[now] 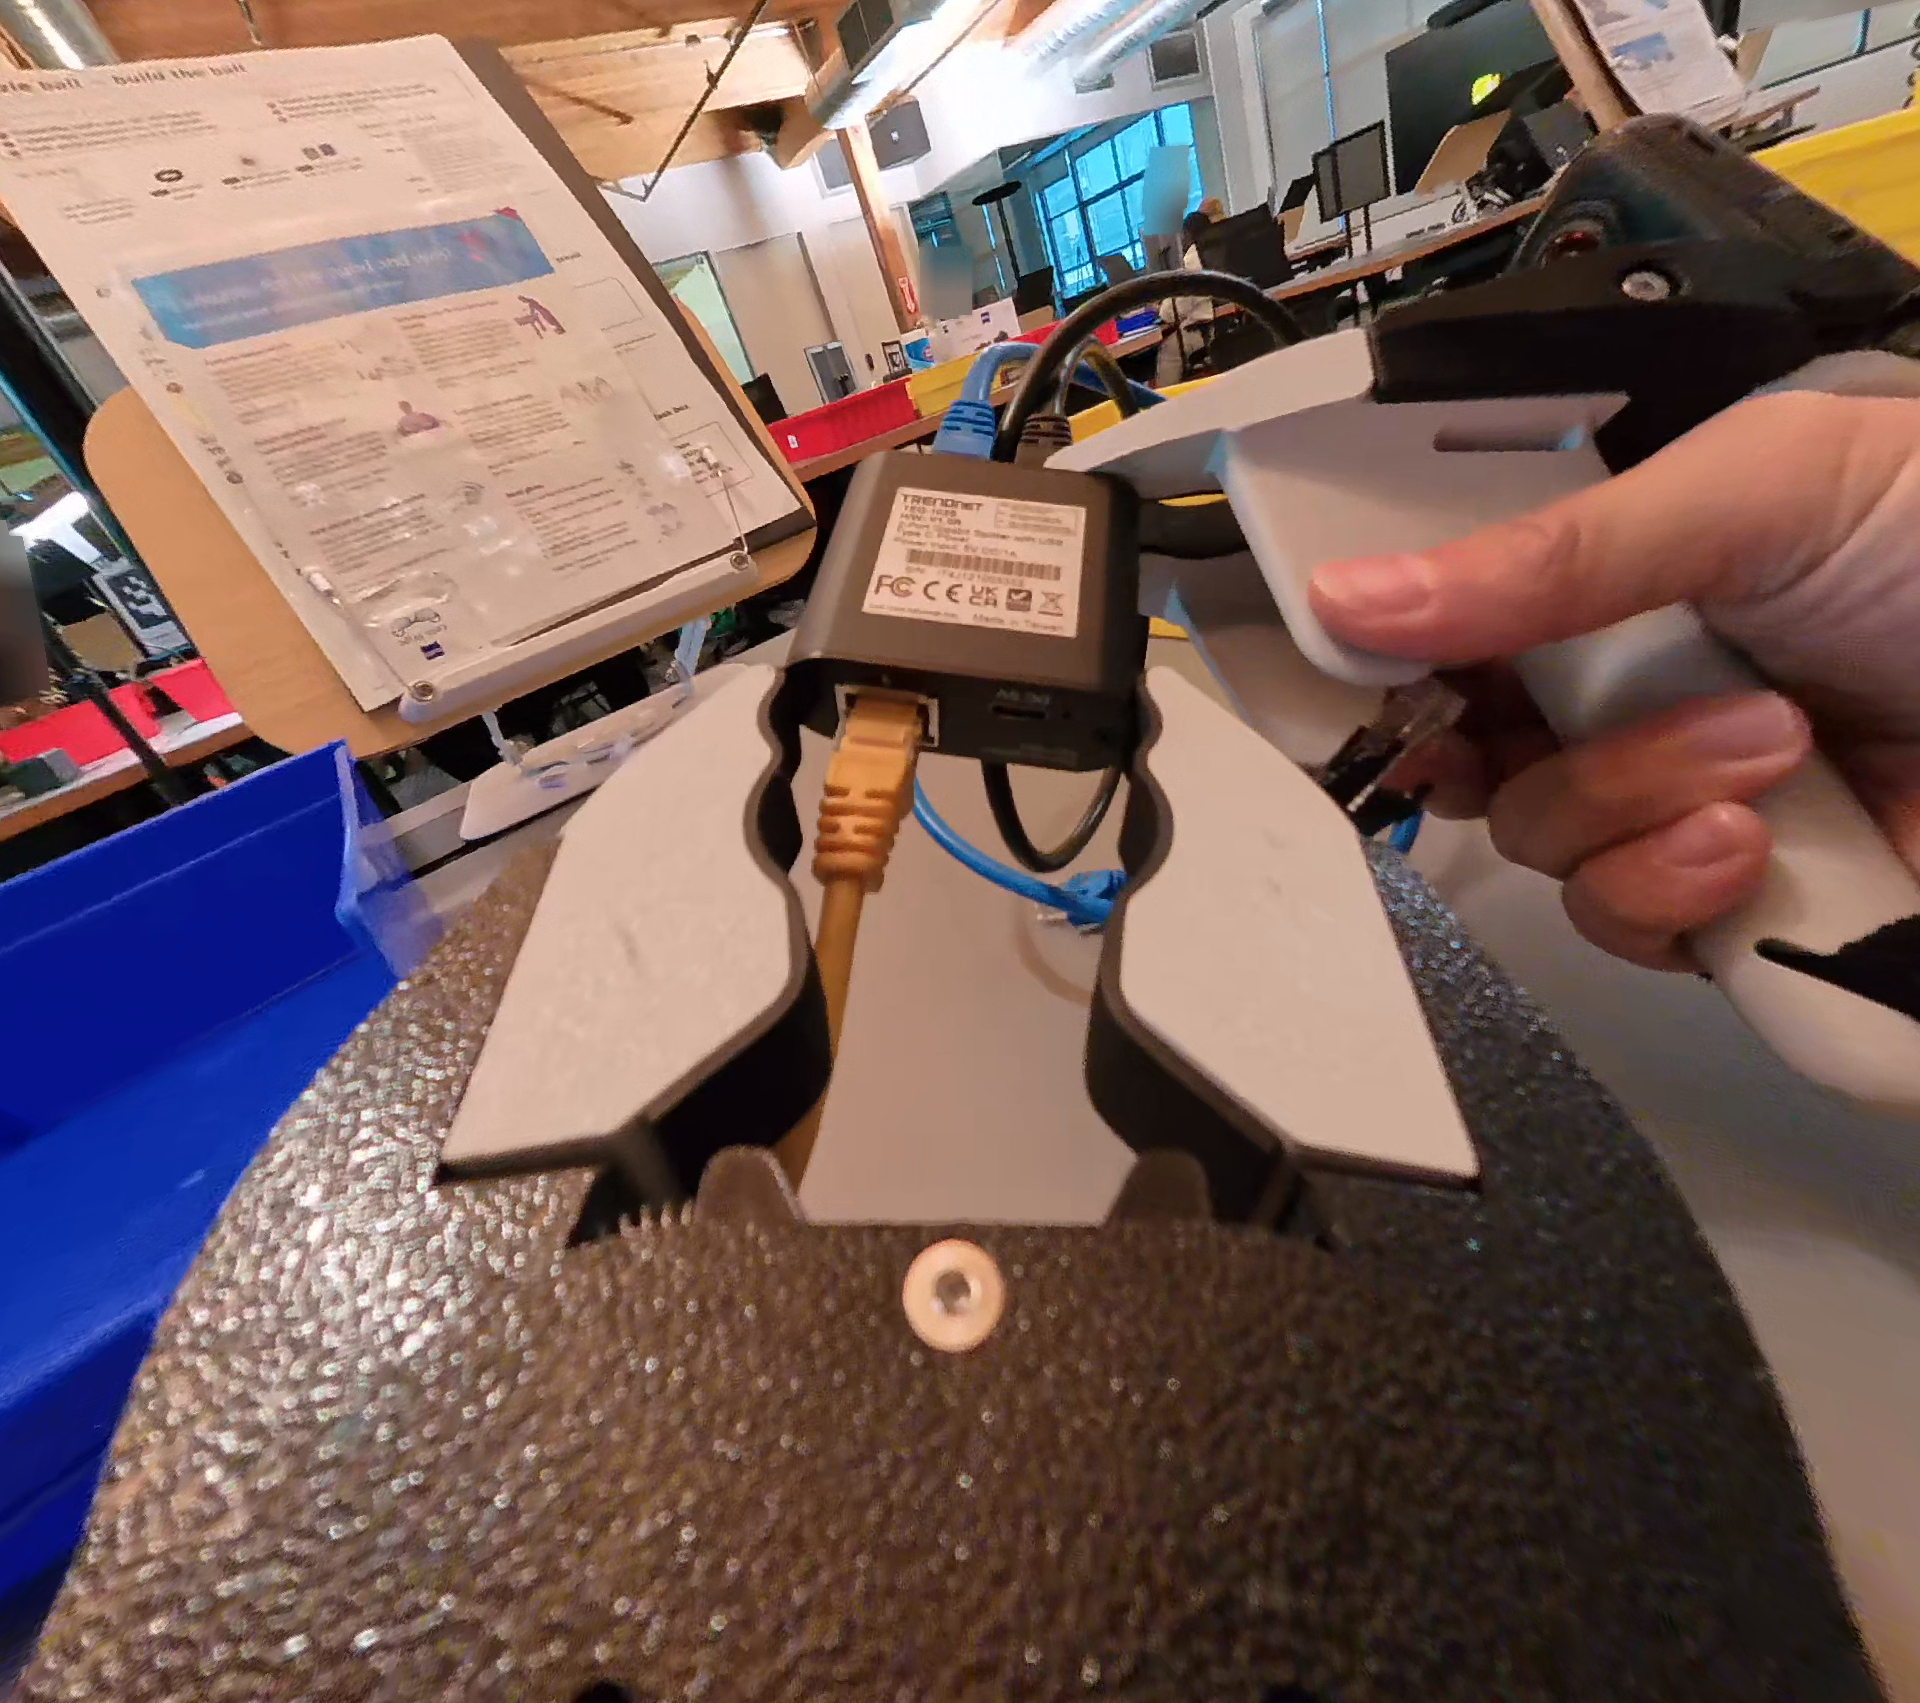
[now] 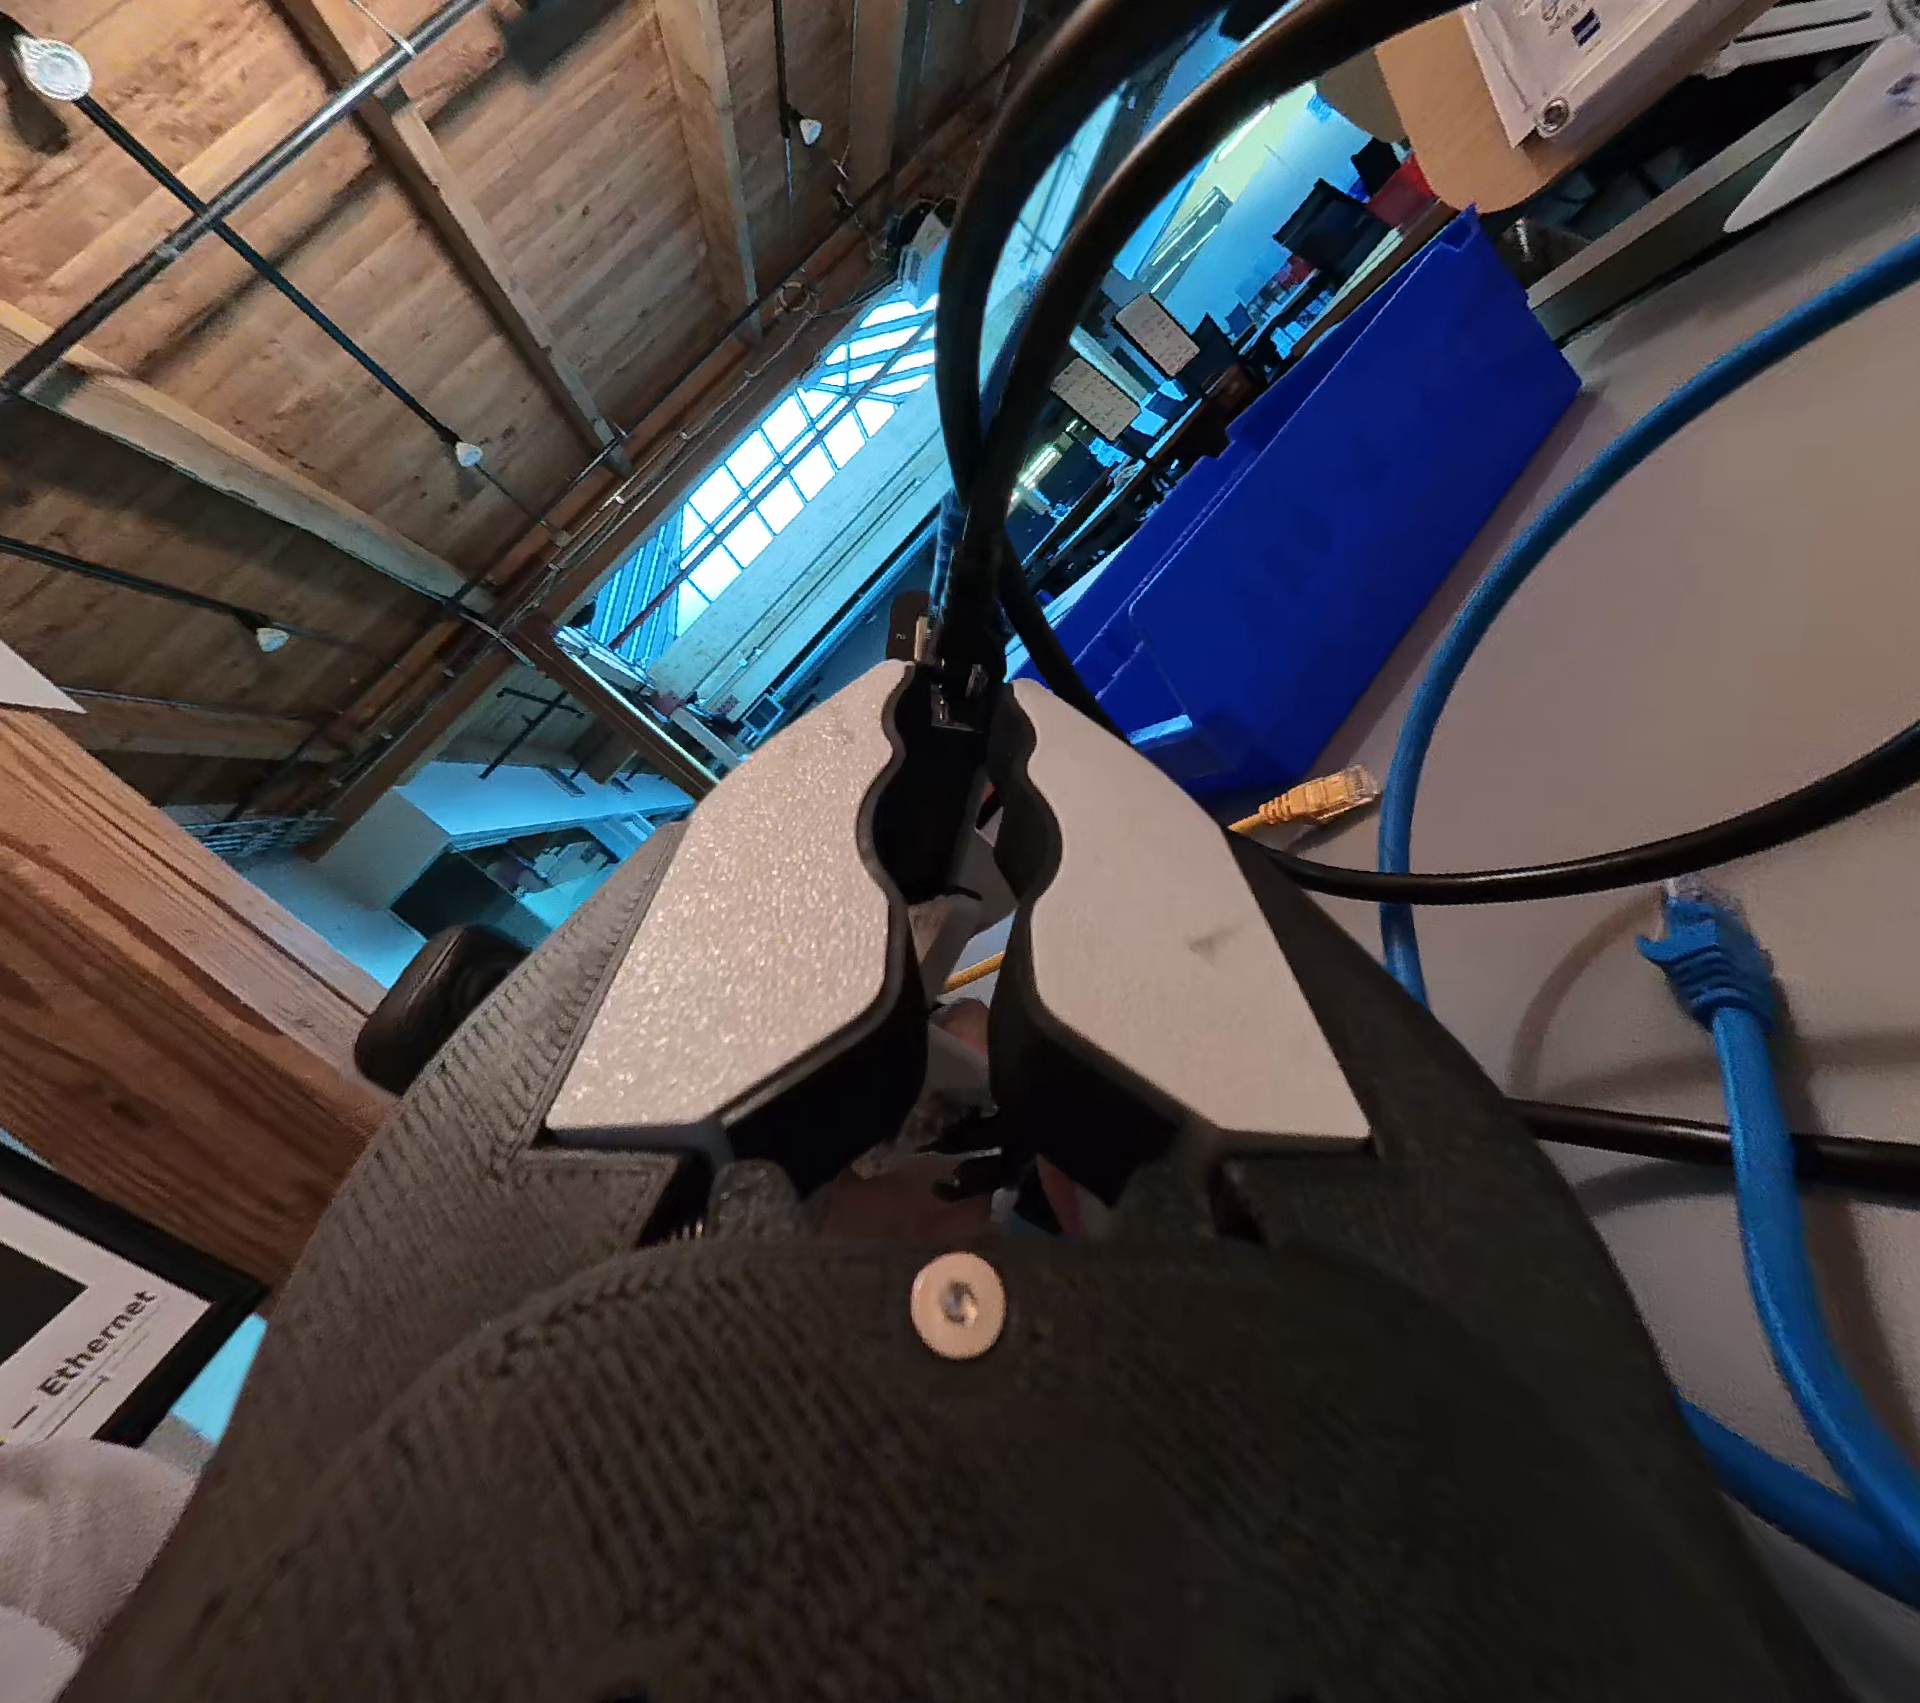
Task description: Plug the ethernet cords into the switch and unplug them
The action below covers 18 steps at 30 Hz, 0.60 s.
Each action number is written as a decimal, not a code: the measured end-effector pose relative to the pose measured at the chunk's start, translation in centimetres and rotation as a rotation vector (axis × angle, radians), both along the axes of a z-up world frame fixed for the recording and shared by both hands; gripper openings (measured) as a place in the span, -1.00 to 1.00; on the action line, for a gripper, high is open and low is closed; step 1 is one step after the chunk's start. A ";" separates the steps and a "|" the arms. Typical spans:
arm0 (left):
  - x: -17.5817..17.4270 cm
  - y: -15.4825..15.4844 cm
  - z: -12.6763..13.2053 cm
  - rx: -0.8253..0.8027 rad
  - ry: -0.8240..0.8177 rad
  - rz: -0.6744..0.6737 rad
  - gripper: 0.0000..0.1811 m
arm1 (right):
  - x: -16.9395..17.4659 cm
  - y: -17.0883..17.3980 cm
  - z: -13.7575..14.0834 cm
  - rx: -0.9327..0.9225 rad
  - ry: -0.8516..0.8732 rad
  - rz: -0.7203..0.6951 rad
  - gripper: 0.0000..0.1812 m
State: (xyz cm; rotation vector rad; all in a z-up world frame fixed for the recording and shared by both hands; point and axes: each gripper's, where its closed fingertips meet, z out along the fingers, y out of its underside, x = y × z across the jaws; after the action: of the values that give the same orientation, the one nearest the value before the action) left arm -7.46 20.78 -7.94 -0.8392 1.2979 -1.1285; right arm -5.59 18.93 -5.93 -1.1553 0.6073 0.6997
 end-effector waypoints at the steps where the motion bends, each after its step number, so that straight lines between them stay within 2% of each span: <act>1: 0.1 -0.1 -0.1 -0.047 0.018 -0.023 -0.34 | 0.2 -0.1 -0.1 -0.010 -0.003 -0.011 -0.85; 3: 0.3 -0.3 -0.2 -0.166 0.055 -0.076 -0.34 | 0.3 -0.1 0.0 -0.018 -0.012 -0.013 -0.85; 8: 0.2 -0.3 0.3 -0.049 0.034 -0.012 -0.34 | 0.2 -0.3 0.4 0.017 -0.002 0.010 -0.85; 12: 0.4 -0.4 -0.1 -0.154 0.073 -0.054 -0.34 | 0.5 -0.2 0.1 -0.022 0.002 -0.001 -0.85; 16: 0.1 -0.1 0.0 -0.023 0.042 -0.023 -0.34 | 0.1 -0.1 0.3 0.044 0.109 0.083 -0.85; 18: 0.0 -0.1 0.4 -0.033 0.032 -0.044 -0.35 | 0.0 -0.2 0.7 0.092 0.169 0.101 -0.85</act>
State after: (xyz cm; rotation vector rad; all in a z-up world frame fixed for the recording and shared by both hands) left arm -7.46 20.65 -7.53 -0.8605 1.3330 -1.1780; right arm -5.64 18.72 -5.27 -1.0536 0.6549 0.9097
